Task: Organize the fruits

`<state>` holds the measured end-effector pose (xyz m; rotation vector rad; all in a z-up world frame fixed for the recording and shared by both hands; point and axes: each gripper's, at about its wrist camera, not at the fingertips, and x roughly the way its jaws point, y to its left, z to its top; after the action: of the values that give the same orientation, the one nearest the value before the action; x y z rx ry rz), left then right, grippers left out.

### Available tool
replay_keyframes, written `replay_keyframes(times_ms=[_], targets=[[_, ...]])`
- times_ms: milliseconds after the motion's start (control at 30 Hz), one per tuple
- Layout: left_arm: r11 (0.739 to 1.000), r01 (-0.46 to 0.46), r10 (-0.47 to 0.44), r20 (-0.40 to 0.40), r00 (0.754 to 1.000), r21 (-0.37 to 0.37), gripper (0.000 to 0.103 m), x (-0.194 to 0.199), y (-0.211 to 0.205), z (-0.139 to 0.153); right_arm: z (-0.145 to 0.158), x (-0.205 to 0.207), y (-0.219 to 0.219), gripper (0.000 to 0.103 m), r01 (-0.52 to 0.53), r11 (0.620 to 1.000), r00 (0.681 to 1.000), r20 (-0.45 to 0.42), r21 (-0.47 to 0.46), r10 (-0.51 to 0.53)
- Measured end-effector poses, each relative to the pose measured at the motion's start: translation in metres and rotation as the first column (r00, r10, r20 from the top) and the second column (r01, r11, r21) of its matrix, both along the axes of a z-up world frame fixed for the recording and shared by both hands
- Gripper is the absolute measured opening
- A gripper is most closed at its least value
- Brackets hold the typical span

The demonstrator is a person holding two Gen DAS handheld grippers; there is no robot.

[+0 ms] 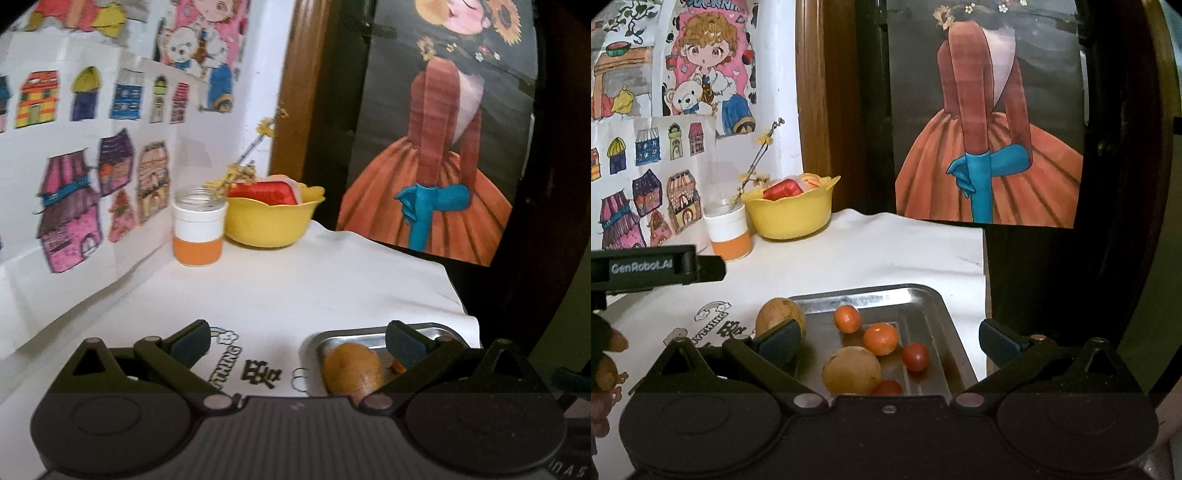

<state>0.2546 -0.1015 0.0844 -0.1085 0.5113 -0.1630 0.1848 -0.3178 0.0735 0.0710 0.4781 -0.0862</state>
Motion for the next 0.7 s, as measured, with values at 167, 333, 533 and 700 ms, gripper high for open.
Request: replay_keyframes(times_ms=[167, 333, 533, 700], targets=[[0.998, -0.031, 0.031, -0.007, 0.999, -0.060, 0.103, -0.013, 0.020, -0.001, 0.003, -0.006, 0.010, 0.102, 0.003, 1.000, 1.000, 0.020, -0.022, -0.002], [0.995, -0.076, 0.076, -0.006, 0.997, -0.057, 0.103, -0.025, 0.035, -0.004, 0.005, -0.012, 0.017, 0.102, 0.000, 1.000, 0.999, 0.041, 0.001, 0.000], [0.994, -0.106, 0.106, 0.025, 0.994, -0.028, 0.103, -0.037, 0.042, -0.005, 0.006, -0.022, 0.027, 0.102, 0.021, 1.000, 0.998, 0.059, -0.019, -0.020], [0.992, -0.124, 0.123, 0.064, 0.990, 0.008, 0.103, -0.046, 0.046, -0.010, 0.001, -0.027, 0.034, 0.102, 0.026, 0.999, 0.998, 0.055, -0.046, -0.024]])
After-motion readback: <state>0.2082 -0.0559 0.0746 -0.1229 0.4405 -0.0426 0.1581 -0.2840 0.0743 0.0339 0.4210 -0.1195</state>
